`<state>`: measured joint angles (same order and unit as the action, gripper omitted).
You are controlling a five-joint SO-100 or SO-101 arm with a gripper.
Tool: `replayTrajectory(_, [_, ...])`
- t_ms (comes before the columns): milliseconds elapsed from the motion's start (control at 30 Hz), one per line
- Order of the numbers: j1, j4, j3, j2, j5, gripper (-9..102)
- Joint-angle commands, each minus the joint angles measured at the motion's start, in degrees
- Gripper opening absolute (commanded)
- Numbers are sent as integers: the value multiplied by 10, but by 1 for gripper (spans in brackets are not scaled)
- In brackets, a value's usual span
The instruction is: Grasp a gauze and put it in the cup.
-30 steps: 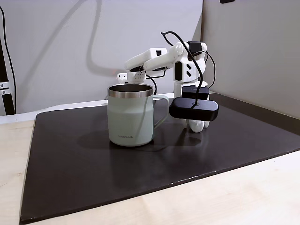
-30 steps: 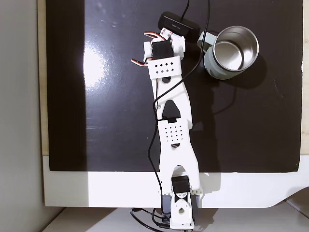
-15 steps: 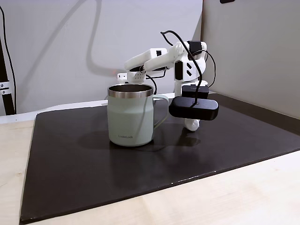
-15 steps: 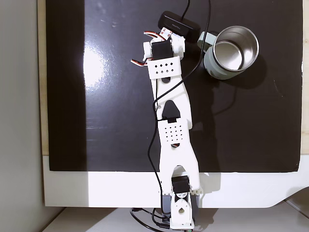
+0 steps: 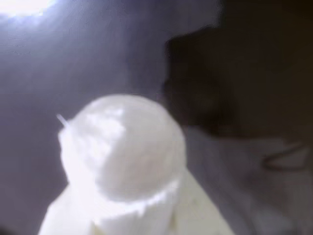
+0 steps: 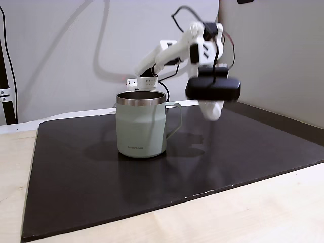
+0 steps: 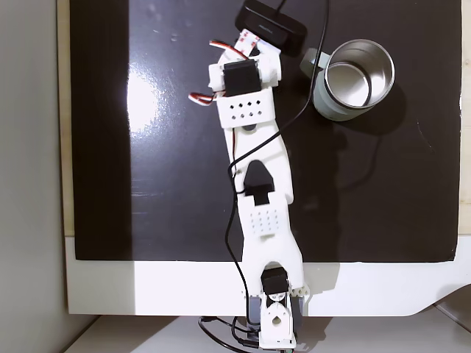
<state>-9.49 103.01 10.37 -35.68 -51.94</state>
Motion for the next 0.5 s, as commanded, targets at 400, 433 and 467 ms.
replayTrajectory(400, [27,2,110,-305,3,0])
replayTrajectory(433, [33,2,110,-314,8,0])
replayTrajectory(467, [40,2,109,-321,16,0])
